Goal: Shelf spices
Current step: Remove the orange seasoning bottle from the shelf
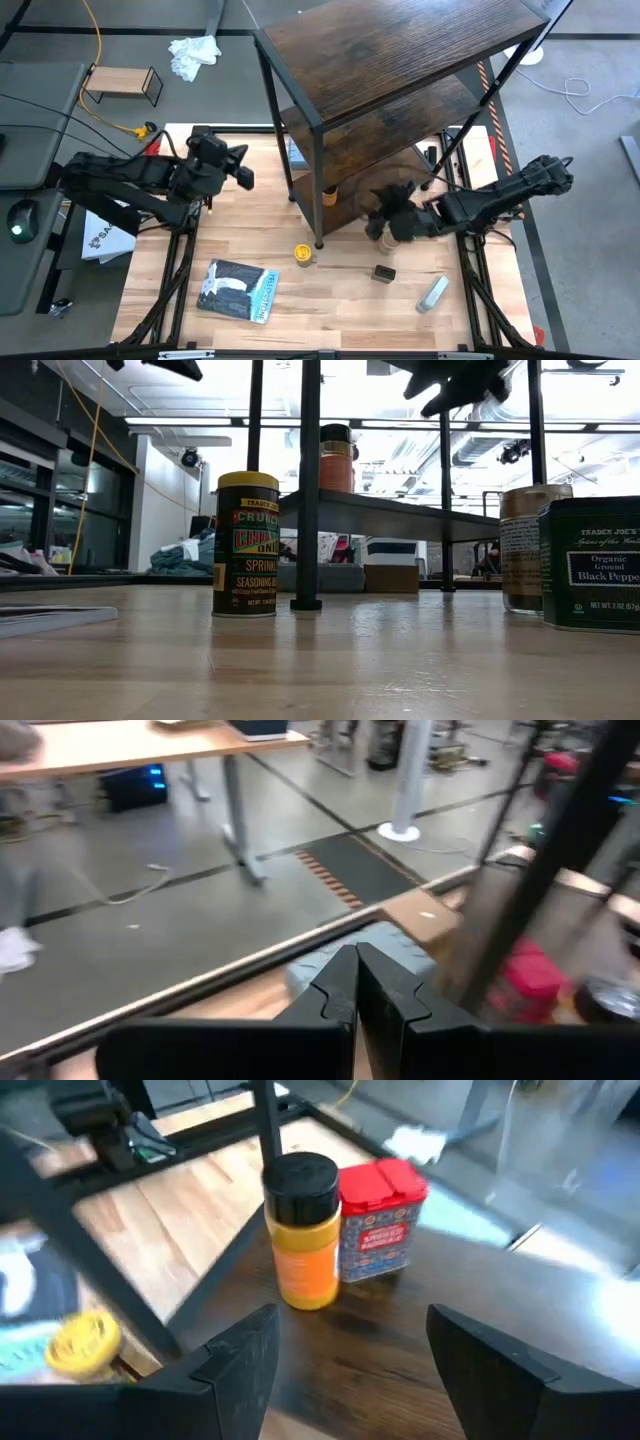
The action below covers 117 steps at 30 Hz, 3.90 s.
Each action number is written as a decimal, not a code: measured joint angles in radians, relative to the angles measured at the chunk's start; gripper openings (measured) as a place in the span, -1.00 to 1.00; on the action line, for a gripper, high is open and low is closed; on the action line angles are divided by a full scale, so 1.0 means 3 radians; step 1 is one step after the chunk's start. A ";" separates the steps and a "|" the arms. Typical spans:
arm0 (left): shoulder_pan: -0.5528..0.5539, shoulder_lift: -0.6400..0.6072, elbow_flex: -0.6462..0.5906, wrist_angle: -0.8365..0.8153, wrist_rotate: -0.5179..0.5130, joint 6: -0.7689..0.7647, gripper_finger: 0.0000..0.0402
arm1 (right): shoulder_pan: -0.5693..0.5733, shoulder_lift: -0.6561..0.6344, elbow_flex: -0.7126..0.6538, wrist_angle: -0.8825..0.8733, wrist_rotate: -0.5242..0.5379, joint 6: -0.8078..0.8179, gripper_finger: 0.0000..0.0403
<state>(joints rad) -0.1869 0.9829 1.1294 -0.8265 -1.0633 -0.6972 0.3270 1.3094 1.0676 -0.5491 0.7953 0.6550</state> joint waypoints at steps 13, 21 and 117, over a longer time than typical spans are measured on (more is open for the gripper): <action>-0.0385 0.0219 -0.0001 -0.0064 -0.0074 -0.0344 -1.00 | -0.0761 0.0039 -0.0294 0.1399 -0.1074 -0.0855 0.23; -0.0408 0.0266 -0.0001 -0.0075 -0.0034 -0.0418 -1.00 | -0.0807 0.0346 -0.0295 0.1683 -0.1361 -0.1355 0.23; -0.0397 0.0263 -0.0003 -0.0152 0.0295 -0.0379 -1.00 | 0.1330 0.0213 -0.0946 -0.1379 -0.0182 0.3491 0.79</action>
<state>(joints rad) -0.3061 1.0618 1.1286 -0.8722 -0.9747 -0.8107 0.7260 1.3732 0.7837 -0.9629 0.7408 1.7022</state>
